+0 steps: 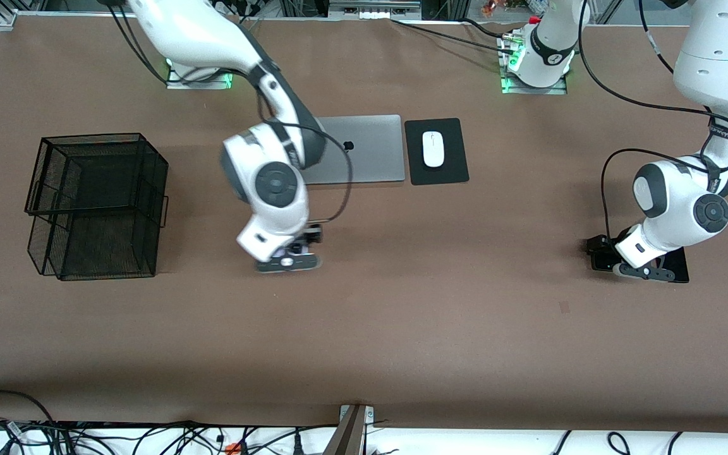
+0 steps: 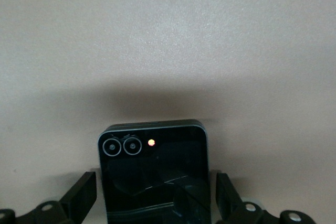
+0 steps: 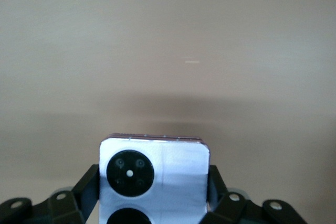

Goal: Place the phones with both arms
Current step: 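Carry the white phone to the basket while the left gripper lifts the flip phone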

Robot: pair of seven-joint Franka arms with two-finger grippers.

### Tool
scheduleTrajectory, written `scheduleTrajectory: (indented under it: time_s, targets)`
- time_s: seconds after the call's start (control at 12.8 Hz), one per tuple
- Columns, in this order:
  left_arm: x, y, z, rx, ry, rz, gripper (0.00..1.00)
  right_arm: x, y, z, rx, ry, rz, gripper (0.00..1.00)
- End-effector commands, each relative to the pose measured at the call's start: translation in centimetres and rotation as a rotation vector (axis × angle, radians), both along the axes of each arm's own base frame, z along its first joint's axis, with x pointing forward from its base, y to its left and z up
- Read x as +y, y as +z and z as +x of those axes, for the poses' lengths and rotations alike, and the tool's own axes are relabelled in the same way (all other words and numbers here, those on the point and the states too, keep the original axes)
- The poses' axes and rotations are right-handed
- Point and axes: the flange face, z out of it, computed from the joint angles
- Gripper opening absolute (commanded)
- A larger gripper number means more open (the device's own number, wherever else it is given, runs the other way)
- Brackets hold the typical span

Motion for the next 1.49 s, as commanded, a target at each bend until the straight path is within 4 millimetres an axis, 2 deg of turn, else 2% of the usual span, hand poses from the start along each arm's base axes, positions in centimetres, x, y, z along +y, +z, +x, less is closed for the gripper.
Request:
scheduleTrajectory:
  time_s: [0.0, 0.08, 0.24, 0.31, 0.39, 0.47, 0.55, 0.63, 0.71, 0.78, 0.86, 1.02, 1.1, 1.25, 1.33, 1.41]
  targets:
    - [0.6, -0.2, -0.1, -0.005, -0.027, 0.009, 0.90, -7.0, 3.9, -0.4, 0.027, -0.098, -0.052, 0.22]
    - [0.5, -0.1, 0.0, -0.007, -0.028, 0.009, 0.77, -10.5, 5.8, -0.6, 0.027, -0.130, -0.053, 0.26]
    - [0.5, 0.3, 0.1, -0.008, -0.033, 0.010, 0.42, -18.6, 7.7, -3.0, 0.108, -0.102, -0.039, 0.28]
    - [0.6, 0.8, 0.3, -0.017, -0.039, 0.011, 0.34, -22.7, 8.6, -3.6, 0.133, -0.079, -0.021, 0.28]
    - [0.5, 1.5, 0.6, -0.028, -0.039, 0.013, 0.34, -25.9, 9.3, -3.7, 0.146, -0.073, -0.016, 0.28]
    - [0.6, 3.1, 1.0, -0.052, -0.035, 0.018, 0.35, -29.5, 9.8, -3.6, 0.169, -0.062, -0.013, 0.28]
    - [0.1, 5.5, 1.4, -0.075, -0.037, 0.021, 0.36, -32.8, 9.9, -3.6, 0.182, -0.062, 0.020, 0.28]
    - [-1.3, 8.2, 1.8, -0.086, -0.039, 0.005, 0.37, -36.6, 9.6, -4.0, 0.201, -0.053, 0.065, 0.28]
    - [-2.8, 11.8, 2.5, -0.105, -0.038, -0.013, 0.37, -40.4, 9.5, -4.7, 0.219, -0.021, 0.090, 0.28]
    - [-4.6, 14.6, 3.2, -0.070, -0.020, -0.041, 0.37, -44.5, 8.6, -6.2, 0.252, -0.016, 0.109, 0.28]
    - [-6.9, 16.9, 4.1, -0.028, -0.002, -0.065, 0.37, -47.8, 7.9, -7.8, 0.249, 0.002, 0.137, 0.28]
    - [-13.1, 20.4, 5.1, 0.027, 0.053, -0.100, 0.37, -50.4, 6.3, -9.5, 0.214, -0.005, 0.152, 0.28]
    - [-15.9, 21.5, 5.6, 0.014, 0.093, -0.111, 0.38, -51.0, 5.6, -9.8, 0.214, -0.017, 0.148, 0.28]
    - [-23.0, 24.2, 6.8, -0.030, 0.158, -0.135, 0.43, -51.6, 2.9, -10.3, 0.182, -0.041, 0.149, 0.28]
    - [-26.7, 24.5, 7.4, -0.036, 0.194, -0.149, 0.44, -52.1, 1.3, -11.0, 0.170, -0.057, 0.167, 0.28]
    - [-30.6, 23.4, 7.5, -0.017, 0.241, -0.153, 0.45, -52.6, 0.2, -11.6, 0.163, -0.053, 0.166, 0.28]
